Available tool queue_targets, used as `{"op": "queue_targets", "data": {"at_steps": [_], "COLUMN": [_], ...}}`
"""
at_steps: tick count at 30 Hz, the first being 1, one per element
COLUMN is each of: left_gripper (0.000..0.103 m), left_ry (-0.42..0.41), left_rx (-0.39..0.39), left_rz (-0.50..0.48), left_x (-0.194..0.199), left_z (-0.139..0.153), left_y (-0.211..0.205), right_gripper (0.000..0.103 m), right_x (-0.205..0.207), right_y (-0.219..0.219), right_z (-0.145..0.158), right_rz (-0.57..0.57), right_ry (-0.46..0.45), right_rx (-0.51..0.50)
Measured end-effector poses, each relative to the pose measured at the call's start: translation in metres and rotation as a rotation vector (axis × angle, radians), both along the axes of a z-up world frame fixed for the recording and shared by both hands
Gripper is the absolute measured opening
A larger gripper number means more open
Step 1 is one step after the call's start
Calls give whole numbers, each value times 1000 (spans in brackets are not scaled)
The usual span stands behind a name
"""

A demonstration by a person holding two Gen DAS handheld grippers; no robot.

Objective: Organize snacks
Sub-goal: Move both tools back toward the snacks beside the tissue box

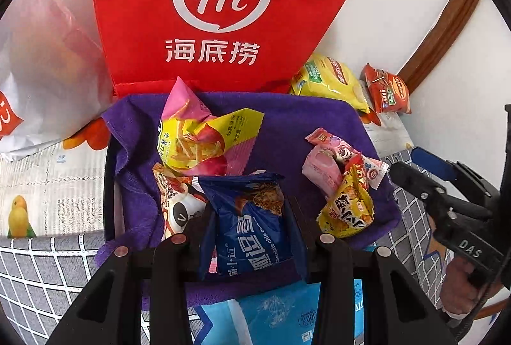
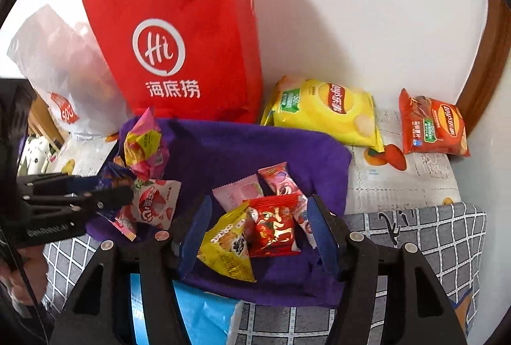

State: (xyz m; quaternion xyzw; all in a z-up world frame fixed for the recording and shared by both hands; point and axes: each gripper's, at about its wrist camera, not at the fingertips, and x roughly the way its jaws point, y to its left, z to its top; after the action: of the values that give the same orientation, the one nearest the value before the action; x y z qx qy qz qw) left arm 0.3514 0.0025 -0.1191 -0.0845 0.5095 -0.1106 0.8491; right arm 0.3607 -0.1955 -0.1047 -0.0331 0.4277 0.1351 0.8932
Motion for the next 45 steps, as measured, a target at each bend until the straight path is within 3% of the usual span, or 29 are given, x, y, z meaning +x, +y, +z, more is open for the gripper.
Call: {"op": "queue_targets", "data": {"at_steps": [21, 23, 26, 35, 45], "left_gripper": [39, 49, 62, 63, 63], "left_ry": [-4, -2, -4, -67, -110], "left_rx": [-26, -31, -45, -35, -49], "left_rz": [28, 31, 37, 36, 8], "left_x": [5, 5, 4, -10, -28], "left_z": [-5, -3, 2, 29, 54], "left_y": [9, 11, 12, 13, 8], "right_gripper": [62, 62, 62, 62, 62], "right_x": [-4, -5, -7, -24, -67], "right_y": [4, 4, 6, 7, -9], "right_z": [1, 2, 4, 18, 26], "right_rz": [4, 5, 3, -29, -102], "right_ry": [-12, -15, -19, -60, -39], "right_rx": [-21, -23, -26, -20, 29]}}
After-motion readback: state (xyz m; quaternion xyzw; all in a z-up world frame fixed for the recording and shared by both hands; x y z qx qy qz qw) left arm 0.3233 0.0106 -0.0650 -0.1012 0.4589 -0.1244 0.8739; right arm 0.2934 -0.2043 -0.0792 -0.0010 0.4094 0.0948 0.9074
